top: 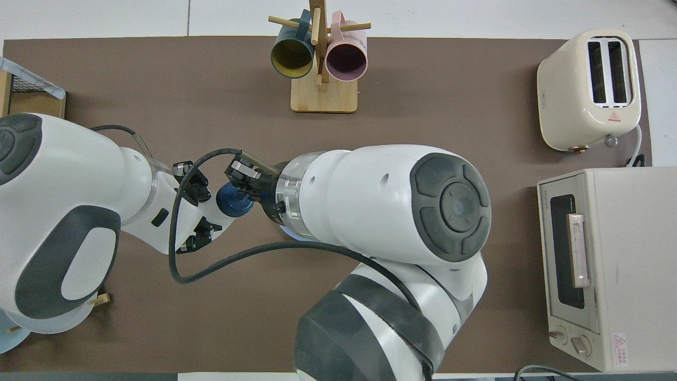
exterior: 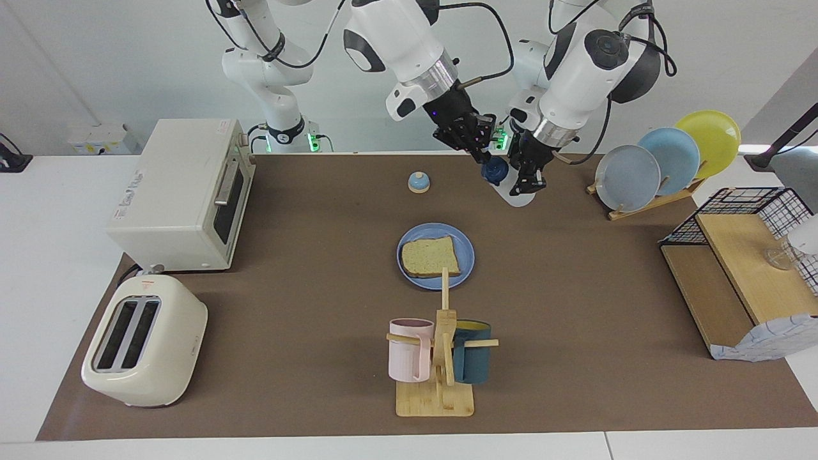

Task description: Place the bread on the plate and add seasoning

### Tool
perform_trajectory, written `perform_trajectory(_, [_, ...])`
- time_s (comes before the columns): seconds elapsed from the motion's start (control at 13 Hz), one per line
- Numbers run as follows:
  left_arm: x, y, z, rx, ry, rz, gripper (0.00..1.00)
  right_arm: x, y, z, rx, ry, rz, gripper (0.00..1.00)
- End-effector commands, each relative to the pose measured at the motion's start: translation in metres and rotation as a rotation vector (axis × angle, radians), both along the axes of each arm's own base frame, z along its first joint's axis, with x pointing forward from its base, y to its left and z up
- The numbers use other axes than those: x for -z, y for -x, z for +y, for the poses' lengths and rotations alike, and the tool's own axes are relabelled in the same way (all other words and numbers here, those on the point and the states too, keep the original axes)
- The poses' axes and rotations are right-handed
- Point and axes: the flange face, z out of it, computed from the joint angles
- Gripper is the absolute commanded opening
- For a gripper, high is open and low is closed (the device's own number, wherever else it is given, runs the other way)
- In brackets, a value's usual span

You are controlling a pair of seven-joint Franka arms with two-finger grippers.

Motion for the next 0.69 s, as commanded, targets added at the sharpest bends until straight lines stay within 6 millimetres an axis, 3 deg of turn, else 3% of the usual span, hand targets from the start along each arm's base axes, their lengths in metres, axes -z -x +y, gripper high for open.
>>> perform_trajectory(0.0, [0.008,0.01,0.006,0.023,-0.022,0.022,0.0,-0.026,-0.018,-0.021,0.061,-0.035,-0.023,0.0])
perform_trajectory(0.62, [0.009,0.015,0.005,0.067,-0.104,0.002,0.0,-0.035,-0.021,-0.023,0.151,-0.098,-0.059,0.0])
